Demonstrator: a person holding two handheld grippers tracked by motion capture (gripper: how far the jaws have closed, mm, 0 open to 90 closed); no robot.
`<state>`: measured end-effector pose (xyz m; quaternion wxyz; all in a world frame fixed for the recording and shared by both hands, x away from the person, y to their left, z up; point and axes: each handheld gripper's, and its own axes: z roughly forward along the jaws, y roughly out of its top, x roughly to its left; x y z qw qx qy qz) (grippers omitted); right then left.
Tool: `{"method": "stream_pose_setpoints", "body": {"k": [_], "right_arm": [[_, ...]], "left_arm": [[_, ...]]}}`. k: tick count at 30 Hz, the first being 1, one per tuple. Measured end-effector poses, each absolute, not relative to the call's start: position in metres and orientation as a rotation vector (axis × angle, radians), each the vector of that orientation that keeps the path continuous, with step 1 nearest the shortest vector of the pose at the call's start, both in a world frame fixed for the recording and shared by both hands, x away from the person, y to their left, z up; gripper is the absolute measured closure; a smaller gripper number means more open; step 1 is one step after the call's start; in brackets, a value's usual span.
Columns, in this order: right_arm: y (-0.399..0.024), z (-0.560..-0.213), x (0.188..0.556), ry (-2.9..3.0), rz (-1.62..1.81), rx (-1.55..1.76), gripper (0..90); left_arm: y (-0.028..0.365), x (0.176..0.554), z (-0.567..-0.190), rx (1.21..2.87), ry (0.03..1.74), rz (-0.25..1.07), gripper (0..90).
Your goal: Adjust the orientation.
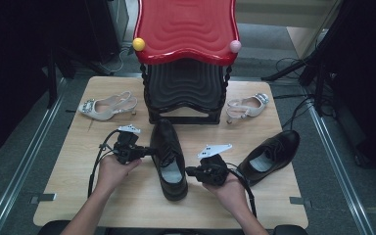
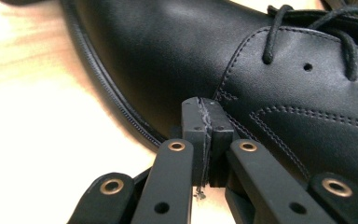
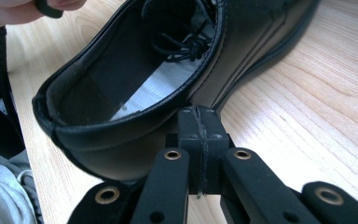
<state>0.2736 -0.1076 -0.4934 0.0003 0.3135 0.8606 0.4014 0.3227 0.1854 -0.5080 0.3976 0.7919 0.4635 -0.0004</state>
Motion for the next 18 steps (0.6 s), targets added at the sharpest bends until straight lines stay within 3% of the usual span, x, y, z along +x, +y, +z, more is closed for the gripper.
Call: {"method": "stream_pose_setpoints", "body": {"k": [7, 13, 18], "right_arm": [[-0.119, -0.487, 0.274, 2.656, 1.293, 1.016, 89.1], [-0.142, -0.476, 0.277, 2.589, 1.316, 1.078, 83.1], [-0.158, -0.471, 0.279, 2.554, 1.29, 1.112, 78.8]], "left_arm": [[0.191, 0.328, -0.504, 2.023, 1.162, -0.002, 82.1], [0.191, 0.327, -0.499, 2.064, 1.168, -0.026, 67.4], [0.195, 0.327, -0.491, 2.055, 1.157, -0.019, 61.0]]}}
